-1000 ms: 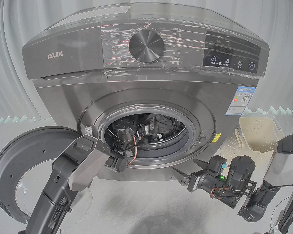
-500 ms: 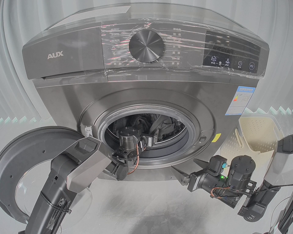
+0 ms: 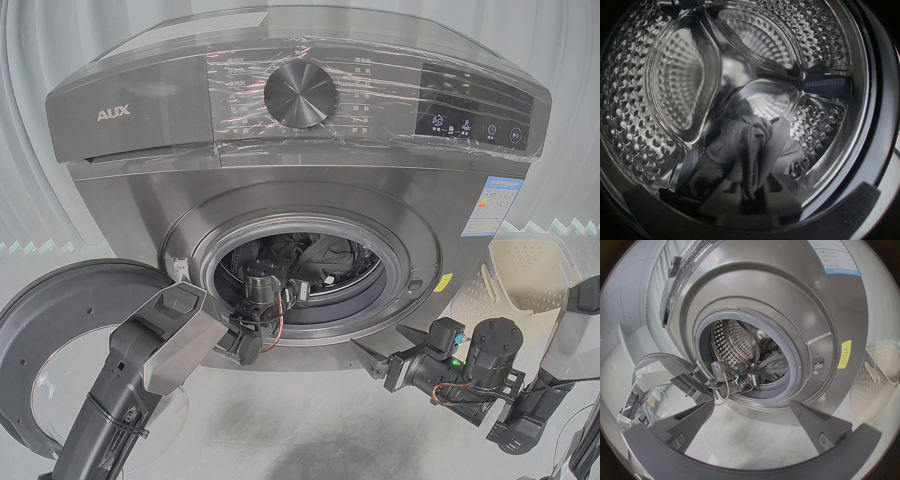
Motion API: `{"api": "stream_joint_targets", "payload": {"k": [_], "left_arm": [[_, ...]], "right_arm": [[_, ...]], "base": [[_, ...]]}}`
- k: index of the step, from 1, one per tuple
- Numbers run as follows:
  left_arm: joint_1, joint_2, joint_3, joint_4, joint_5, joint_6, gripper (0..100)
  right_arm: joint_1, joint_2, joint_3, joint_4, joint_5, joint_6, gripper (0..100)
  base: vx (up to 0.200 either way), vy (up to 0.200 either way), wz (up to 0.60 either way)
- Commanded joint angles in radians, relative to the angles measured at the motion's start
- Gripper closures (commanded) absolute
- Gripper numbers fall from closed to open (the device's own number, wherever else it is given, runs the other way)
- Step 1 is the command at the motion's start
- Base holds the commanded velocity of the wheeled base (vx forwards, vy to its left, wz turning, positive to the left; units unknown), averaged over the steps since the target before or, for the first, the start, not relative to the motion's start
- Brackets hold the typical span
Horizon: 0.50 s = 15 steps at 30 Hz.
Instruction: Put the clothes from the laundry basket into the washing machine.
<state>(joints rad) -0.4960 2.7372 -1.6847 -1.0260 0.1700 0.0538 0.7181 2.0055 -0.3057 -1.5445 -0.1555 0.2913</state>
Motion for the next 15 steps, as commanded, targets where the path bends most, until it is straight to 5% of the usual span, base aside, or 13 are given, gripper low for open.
{"api": "stream_joint_targets", "payload": {"k": [1, 5, 15], "left_arm": [[0.002, 0.050, -0.145, 0.047, 0.006, -0.015, 100], [0.014, 0.119, -0.315, 0.083, 0.023, -0.028, 100], [0.040, 0.125, -0.315, 0.073, 0.054, -0.028, 100]], "right_arm": [[0.003, 0.002, 0.000, 0.000, 0.001, 0.000, 0], [-0.003, -0.004, -0.001, 0.000, 0.001, 0.000, 0], [-0.003, 0.002, -0.004, 0.000, 0.001, 0.000, 0]], "base": [[0.000, 0.000, 0.00], [0.000, 0.000, 0.00], [0.000, 0.000, 0.00]]}}
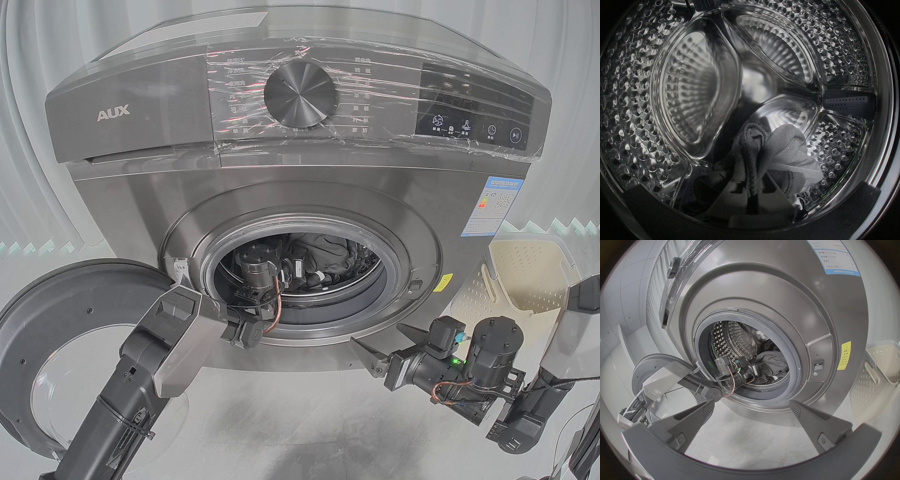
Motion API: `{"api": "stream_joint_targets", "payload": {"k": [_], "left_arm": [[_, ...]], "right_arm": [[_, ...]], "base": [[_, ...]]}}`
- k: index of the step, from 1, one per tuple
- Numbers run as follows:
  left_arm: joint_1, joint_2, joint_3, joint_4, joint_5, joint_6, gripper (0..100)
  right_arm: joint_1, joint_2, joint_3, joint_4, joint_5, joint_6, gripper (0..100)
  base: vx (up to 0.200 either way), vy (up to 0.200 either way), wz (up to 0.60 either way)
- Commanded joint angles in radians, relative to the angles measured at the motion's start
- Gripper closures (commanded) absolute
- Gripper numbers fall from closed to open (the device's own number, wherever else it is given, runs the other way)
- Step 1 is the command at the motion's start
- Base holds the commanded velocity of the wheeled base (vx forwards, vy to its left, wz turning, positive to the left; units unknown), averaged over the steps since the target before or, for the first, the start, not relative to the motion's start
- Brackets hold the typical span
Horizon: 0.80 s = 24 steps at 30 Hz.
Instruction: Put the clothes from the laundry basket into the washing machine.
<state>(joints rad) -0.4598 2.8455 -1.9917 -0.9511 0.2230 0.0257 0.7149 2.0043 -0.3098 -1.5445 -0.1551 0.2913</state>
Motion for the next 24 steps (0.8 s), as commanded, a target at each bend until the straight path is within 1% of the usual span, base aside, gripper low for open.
{"api": "stream_joint_targets", "payload": {"k": [1, 2, 3, 5, 8, 10, 11, 13, 15, 16, 20, 23, 24], "left_arm": [[0.004, 0.017, -0.008, -0.002, 0.001, 0.000, 100], [0.001, 0.015, -0.008, -0.002, 0.001, 0.002, 100], [0.000, 0.015, -0.008, -0.002, 0.001, 0.002, 0], [-0.003, 0.015, -0.008, -0.002, 0.001, 0.000, 0], [-0.028, -0.009, -0.008, -0.018, 0.003, -0.010, 0], [-0.037, -0.034, 0.031, -0.020, 0.003, -0.013, 0], [-0.057, -0.081, 0.128, -0.028, 0.001, -0.020, 0], [-0.086, -0.132, 0.241, -0.048, -0.001, -0.032, 0], [-0.102, -0.158, 0.294, -0.063, -0.001, -0.036, 0], [-0.120, -0.193, 0.363, -0.078, -0.005, -0.040, 0], [-0.157, -0.275, 0.481, -0.107, -0.005, -0.047, 0], [-0.189, -0.337, 0.587, -0.141, -0.005, -0.063, 0], [-0.191, -0.341, 0.591, -0.143, -0.005, -0.063, 0]], "right_arm": [[0.000, 0.004, 0.000, 0.000, 0.000, 0.000, 0], [-0.002, 0.002, 0.000, 0.000, 0.000, 0.000, 0], [-0.002, 0.001, 0.000, 0.000, 0.000, 0.000, 0], [-0.002, -0.001, 0.000, 0.000, 0.000, 0.000, 0], [-0.002, -0.001, 0.000, 0.000, 0.000, 0.000, 0], [-0.002, 0.001, 0.000, 0.000, 0.000, 0.000, 0], [-0.002, 0.001, 0.000, 0.000, 0.000, 0.002, 0], [-0.005, -0.002, 0.000, 0.000, 0.000, 0.002, 0], [-0.005, -0.004, 0.000, 0.000, 0.000, 0.002, 0], [-0.006, -0.005, 0.000, 0.000, 0.000, 0.002, 0], [-0.006, -0.005, 0.000, 0.000, 0.000, 0.002, 0], [-0.006, -0.007, 0.001, 0.000, 0.000, 0.002, 0], [-0.006, -0.007, 0.001, 0.000, 0.000, 0.002, 0]], "base": [[0.000, 0.000, 0.00], [0.000, 0.000, 0.00], [0.000, 0.000, 0.00], [0.000, 0.000, 0.00], [0.000, 0.000, 0.00], [0.000, 0.000, 0.00], [0.000, 0.000, 0.00], [0.000, 0.000, 0.00], [0.000, 0.000, 0.00], [0.000, 0.000, 0.00], [0.000, 0.000, 0.00], [0.000, 0.000, 0.00], [0.000, 0.000, 0.00]]}}
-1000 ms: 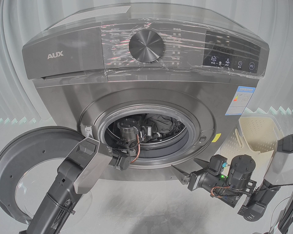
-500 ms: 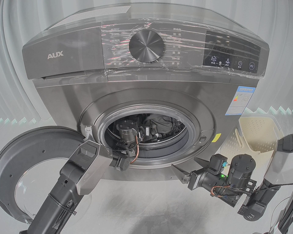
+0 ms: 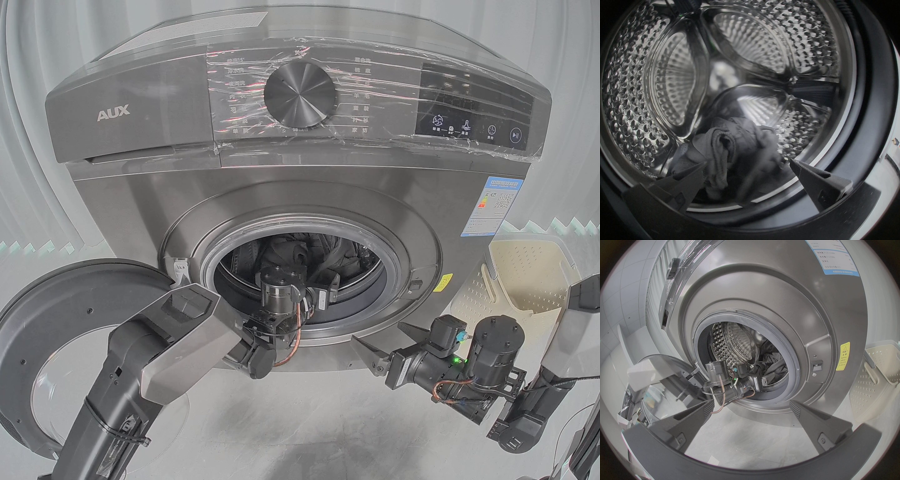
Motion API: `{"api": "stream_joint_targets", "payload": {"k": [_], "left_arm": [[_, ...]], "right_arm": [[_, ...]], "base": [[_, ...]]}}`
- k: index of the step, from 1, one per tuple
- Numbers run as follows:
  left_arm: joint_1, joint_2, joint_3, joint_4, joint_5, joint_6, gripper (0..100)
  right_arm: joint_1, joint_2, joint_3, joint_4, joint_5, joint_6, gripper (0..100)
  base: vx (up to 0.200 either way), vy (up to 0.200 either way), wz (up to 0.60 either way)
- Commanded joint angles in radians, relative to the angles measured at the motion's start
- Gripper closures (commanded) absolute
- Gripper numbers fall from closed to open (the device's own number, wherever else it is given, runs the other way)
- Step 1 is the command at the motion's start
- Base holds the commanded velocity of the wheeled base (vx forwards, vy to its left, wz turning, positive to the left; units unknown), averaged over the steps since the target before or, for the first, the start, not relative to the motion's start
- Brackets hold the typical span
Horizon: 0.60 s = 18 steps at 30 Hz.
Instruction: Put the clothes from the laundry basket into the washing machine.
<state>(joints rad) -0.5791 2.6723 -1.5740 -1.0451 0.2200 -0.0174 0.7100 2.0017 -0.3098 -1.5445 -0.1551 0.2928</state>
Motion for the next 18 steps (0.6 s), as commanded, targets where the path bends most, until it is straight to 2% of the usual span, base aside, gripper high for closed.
{"api": "stream_joint_targets", "payload": {"k": [1, 11, 13, 14, 16, 18], "left_arm": [[-0.091, -0.198, 0.239, -0.076, -0.001, -0.021, 0], [-0.179, -0.396, 0.667, -0.288, 0.005, -0.022, 0], [-0.205, -0.448, 0.795, -0.343, 0.005, -0.022, 0], [-0.208, -0.454, 0.809, -0.349, 0.005, -0.022, 0], [-0.228, -0.509, 0.933, -0.403, 0.005, -0.026, 0], [-0.240, -0.552, 1.013, -0.440, 0.005, -0.041, 0]], "right_arm": [[-0.003, -0.004, 0.003, 0.000, 0.000, 0.000, 0], [-0.001, 0.003, 0.015, 0.000, 0.000, 0.002, 0], [0.002, 0.006, 0.021, 0.000, 0.000, 0.006, 0], [0.002, 0.006, 0.021, 0.000, 0.000, 0.005, 0], [0.000, 0.003, 0.024, 0.000, 0.000, 0.005, 0], [0.000, -0.006, 0.034, 0.000, -0.001, 0.003, 0]], "base": [[0.000, 0.000, 0.00], [0.000, 0.000, 0.00], [0.000, 0.000, 0.00], [0.000, 0.000, 0.00], [0.000, 0.000, 0.00], [0.000, 0.000, 0.00]]}}
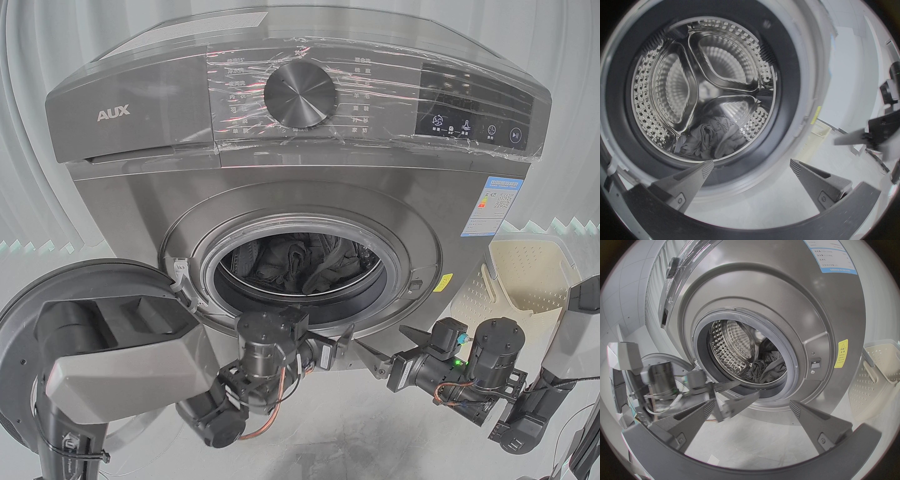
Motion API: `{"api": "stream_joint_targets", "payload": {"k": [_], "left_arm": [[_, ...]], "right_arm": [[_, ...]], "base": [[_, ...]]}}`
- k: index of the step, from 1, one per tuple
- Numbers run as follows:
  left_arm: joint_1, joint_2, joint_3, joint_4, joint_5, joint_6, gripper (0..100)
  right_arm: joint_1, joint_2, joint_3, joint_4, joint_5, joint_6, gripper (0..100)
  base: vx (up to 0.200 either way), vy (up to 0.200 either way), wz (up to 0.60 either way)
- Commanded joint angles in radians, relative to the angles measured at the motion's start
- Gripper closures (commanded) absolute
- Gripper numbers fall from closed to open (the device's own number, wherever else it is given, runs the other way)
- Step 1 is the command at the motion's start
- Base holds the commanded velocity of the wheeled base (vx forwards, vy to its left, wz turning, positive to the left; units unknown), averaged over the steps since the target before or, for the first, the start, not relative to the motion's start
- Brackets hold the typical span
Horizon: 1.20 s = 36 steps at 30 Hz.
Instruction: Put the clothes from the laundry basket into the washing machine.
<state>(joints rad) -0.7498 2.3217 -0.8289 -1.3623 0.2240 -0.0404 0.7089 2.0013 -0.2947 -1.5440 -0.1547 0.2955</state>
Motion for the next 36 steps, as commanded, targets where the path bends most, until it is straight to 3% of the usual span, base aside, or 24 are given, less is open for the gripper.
{"api": "stream_joint_targets", "payload": {"k": [1, 6, 8, 10, 16, 20, 25, 29, 32, 36], "left_arm": [[-0.080, -0.234, 0.320, -0.149, 0.003, -0.027, 0], [-0.108, -0.352, 0.449, -0.189, 0.017, -0.052, 0], [-0.112, -0.443, 0.518, -0.187, 0.058, -0.121, 0], [-0.108, -0.502, 0.565, -0.187, 0.070, -0.151, 0], [-0.102, -0.640, 0.722, -0.185, 0.072, -0.157, 0], [-0.049, -0.685, 0.731, -0.187, 0.104, -0.151, 0], [-0.028, -0.725, 0.777, -0.187, 0.117, -0.153, 0], [-0.028, -0.737, 0.829, -0.182, 0.124, -0.142, 0], [-0.023, -0.745, 0.829, -0.182, 0.156, -0.148, 0], [-0.022, -0.798, 0.829, -0.179, 0.173, -0.131, 0]], "right_arm": [[0.000, -0.015, 0.029, 0.001, -0.003, -0.003, 0], [-0.002, -0.058, 0.065, 0.001, -0.023, -0.024, 0], [-0.005, -0.090, 0.080, 0.001, -0.037, -0.039, 0], [-0.008, -0.122, 0.085, 0.002, -0.040, -0.044, 0], [-0.020, -0.210, 0.149, 0.002, -0.046, -0.079, 0], [-0.088, -0.242, 0.192, 0.002, -0.043, -0.108, 0], [-0.187, -0.248, 0.238, 0.002, -0.005, -0.116, 0], [-0.181, -0.309, 0.264, 0.005, 0.004, -0.119, 0], [-0.180, -0.335, 0.285, 0.004, 0.001, -0.124, 0], [-0.189, -0.403, 0.295, 0.033, -0.003, -0.134, 0]], "base": [[0.000, 0.000, 0.00], [0.000, 0.000, 0.00], [0.000, 0.000, 0.00], [0.000, 0.000, 0.00], [0.000, 0.000, 0.00], [0.000, 0.000, 0.00], [0.000, 0.000, 0.00], [0.000, 0.000, 0.00], [-0.200, 0.000, 0.00], [-0.200, 0.000, 0.00]]}}
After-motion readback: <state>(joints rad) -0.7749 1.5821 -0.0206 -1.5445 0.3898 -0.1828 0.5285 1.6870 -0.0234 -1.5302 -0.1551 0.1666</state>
